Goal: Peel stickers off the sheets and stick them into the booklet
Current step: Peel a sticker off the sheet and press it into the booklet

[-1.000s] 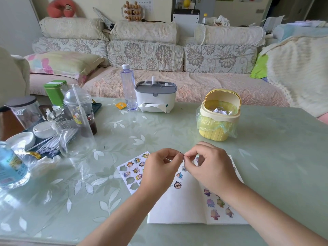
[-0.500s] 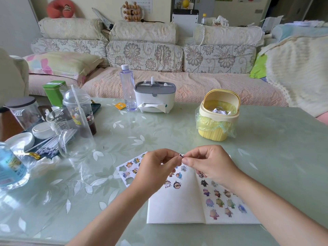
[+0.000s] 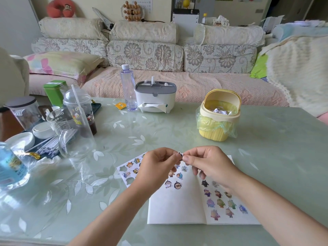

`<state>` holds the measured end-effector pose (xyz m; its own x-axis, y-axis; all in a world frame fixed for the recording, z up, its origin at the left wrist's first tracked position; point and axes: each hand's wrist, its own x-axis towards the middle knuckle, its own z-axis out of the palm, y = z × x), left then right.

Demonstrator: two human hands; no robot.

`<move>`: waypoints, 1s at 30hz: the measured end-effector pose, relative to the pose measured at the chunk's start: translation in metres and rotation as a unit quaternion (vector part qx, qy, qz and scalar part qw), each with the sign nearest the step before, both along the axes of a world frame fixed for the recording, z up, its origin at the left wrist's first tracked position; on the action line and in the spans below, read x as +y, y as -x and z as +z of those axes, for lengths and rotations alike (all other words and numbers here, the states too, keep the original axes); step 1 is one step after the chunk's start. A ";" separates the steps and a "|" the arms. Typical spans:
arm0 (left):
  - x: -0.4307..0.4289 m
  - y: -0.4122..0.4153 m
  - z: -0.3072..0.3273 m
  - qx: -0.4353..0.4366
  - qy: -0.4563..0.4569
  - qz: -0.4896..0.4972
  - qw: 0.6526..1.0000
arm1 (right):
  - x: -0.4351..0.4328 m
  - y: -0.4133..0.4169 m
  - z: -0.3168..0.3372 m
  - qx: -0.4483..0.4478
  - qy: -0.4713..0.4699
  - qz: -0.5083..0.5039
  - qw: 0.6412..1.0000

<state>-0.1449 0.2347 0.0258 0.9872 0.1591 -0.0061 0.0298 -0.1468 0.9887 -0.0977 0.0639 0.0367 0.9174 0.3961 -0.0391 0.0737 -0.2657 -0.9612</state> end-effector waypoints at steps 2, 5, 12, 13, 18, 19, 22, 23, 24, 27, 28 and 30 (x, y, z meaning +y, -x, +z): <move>0.002 -0.001 0.002 0.012 0.021 -0.002 1.000 | -0.001 0.000 0.002 0.048 -0.037 0.013 0.998; 0.002 0.001 0.004 0.024 0.026 -0.009 0.999 | -0.002 -0.001 0.002 0.038 -0.030 0.011 0.999; -0.002 0.004 0.007 0.044 0.027 0.008 0.999 | -0.003 0.000 -0.004 -0.087 0.045 -0.010 0.995; -0.002 0.005 0.007 0.046 0.031 0.010 0.998 | -0.002 0.001 -0.003 -0.093 0.043 -0.010 0.995; -0.005 0.006 0.007 0.051 0.045 0.020 0.997 | 0.000 0.004 -0.003 -0.106 0.048 -0.019 0.993; -0.005 0.006 0.007 0.052 0.048 0.021 0.997 | 0.001 0.004 -0.003 -0.108 0.051 -0.022 0.993; -0.007 0.006 0.006 0.052 0.054 0.025 0.997 | 0.004 0.006 -0.003 -0.125 0.066 -0.033 0.989; -0.007 0.006 0.005 0.051 0.054 0.026 0.997 | 0.004 0.007 -0.004 -0.133 0.073 -0.033 0.988; -0.008 0.006 0.005 0.050 0.051 0.027 0.997 | 0.005 0.007 -0.004 -0.140 0.078 -0.032 0.987; -0.009 0.006 0.006 0.042 0.042 0.033 0.998 | 0.006 0.009 -0.005 -0.157 0.085 -0.029 0.983; -0.009 0.007 0.006 0.039 0.040 0.035 0.998 | 0.006 0.009 -0.005 -0.164 0.088 -0.032 0.982; -0.010 0.007 0.005 0.033 0.037 0.037 0.998 | 0.006 0.010 -0.006 -0.175 0.093 -0.039 0.979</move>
